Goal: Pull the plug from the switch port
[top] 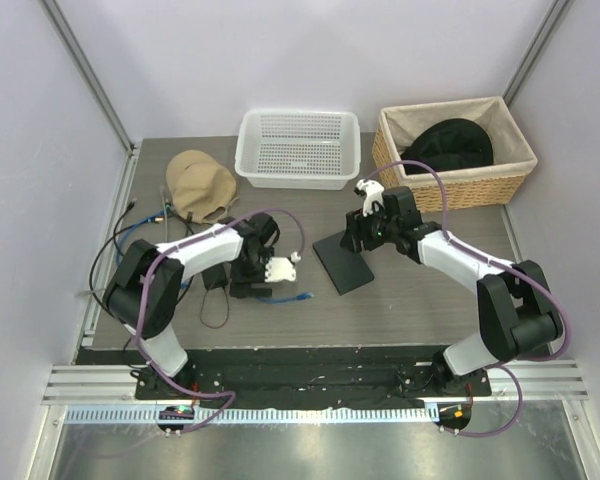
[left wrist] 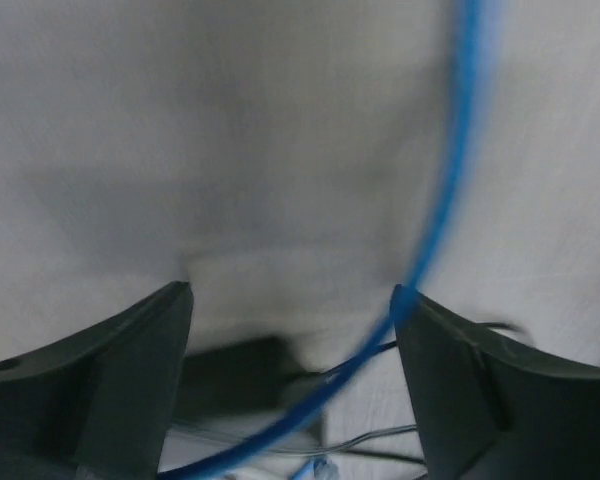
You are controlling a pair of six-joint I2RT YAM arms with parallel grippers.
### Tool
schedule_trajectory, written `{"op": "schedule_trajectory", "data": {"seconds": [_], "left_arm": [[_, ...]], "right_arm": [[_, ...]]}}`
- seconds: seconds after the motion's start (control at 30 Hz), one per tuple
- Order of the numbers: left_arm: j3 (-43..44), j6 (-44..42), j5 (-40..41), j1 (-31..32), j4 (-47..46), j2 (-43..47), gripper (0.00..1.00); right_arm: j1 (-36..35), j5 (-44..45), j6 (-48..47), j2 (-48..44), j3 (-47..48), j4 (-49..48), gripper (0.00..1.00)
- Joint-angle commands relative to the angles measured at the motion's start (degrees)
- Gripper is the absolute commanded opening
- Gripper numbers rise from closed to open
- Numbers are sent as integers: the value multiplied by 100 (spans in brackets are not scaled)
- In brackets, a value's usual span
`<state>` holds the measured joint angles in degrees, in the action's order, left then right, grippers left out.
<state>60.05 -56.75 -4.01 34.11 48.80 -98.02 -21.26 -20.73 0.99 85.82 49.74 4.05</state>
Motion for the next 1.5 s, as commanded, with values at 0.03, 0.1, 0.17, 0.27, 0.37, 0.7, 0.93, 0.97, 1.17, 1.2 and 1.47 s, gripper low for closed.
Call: {"op": "schedule_trajectory", "data": {"seconds": [0.03, 0.1, 0.17, 0.27, 0.37, 0.7, 0.93, 0.97, 1.17, 1.2, 1.47], "left_arm": [[831, 1137, 772, -1323, -863, 493, 76], [1524, 1963, 526, -1826, -558, 529, 71], [2200, 2796, 96, -2600, -293, 486, 68], [2572, 3152, 67, -3269, -108, 380, 68], [2285, 3311, 365, -3612, -387, 467, 75], [1958, 4286, -1153, -3604, -1003, 1257, 100], [1685, 5463, -1708, -3569, -1961, 2084, 100], [1729, 5595, -1726, -3560, -2022, 2120, 100], [2195, 5640, -1594, -3525, -2076, 2032, 100], [2230, 5623, -1585, -3525, -2093, 2015, 100], [2423, 5526, -1480, -3516, -2120, 1874, 100]], "right_arm": [[7, 218, -64, -504, -95, -107, 60], [69, 236, -64, -531, -148, -150, 60], [95, 262, -73, -540, -201, -247, 60], [113, 307, -64, -409, -96, -247, 59], [113, 289, -196, -207, 124, -177, 59], [279, 613, -231, -197, 335, -55, 62], [350, 3266, -389, -742, 808, 771, 85], [350, 3582, -398, -699, 992, 999, 88], [350, 4956, -477, -320, 2128, 2284, 95], [350, 4930, -521, -347, 2137, 2171, 96], [350, 4421, -408, -294, 2268, 1933, 97]]}}
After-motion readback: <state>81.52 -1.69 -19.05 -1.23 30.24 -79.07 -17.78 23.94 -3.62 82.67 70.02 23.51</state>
